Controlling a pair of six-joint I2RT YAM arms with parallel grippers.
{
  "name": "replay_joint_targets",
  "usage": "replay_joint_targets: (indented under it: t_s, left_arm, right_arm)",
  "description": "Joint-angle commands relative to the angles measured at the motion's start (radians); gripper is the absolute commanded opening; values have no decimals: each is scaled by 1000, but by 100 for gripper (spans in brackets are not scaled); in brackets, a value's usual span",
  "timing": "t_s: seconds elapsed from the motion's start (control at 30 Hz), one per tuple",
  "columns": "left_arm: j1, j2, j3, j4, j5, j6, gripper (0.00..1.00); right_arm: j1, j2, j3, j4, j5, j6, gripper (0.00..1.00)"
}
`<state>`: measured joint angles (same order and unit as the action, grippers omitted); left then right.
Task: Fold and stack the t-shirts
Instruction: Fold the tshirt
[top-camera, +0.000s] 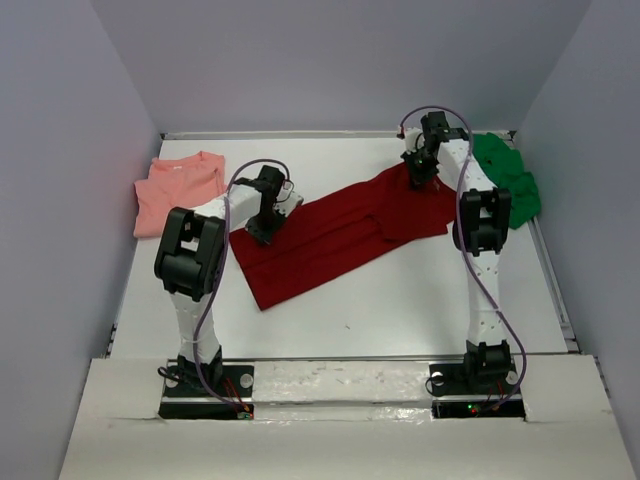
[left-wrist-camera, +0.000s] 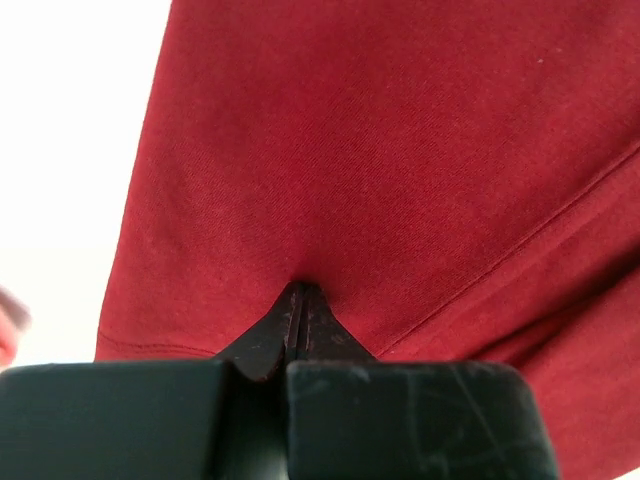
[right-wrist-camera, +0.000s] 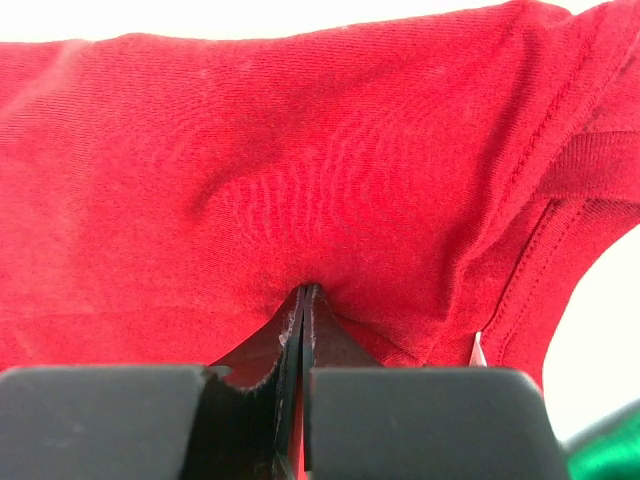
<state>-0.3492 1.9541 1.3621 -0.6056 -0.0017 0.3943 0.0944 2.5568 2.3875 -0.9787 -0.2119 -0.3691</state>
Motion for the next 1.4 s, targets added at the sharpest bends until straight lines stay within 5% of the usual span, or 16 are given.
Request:
replay_joint_targets:
  t_s: [0.0,0.53,0.97,1.37]
  left_arm:
    - [3,-70,-43,-85,57,-37,0]
    - [-99,-118,-144,-126,121,-51,0]
    - [-195,-152,-204,-132,150,-46,0]
    - [-201,-162,-210,-161,216,-20,0]
  right_arm:
    - [57,52,36,12,-122,-24,0]
    - [136,91,127,201,-210,-51,0]
    - [145,151,183,398,18,-44,0]
    - [145,227,280,684,3,-39,0]
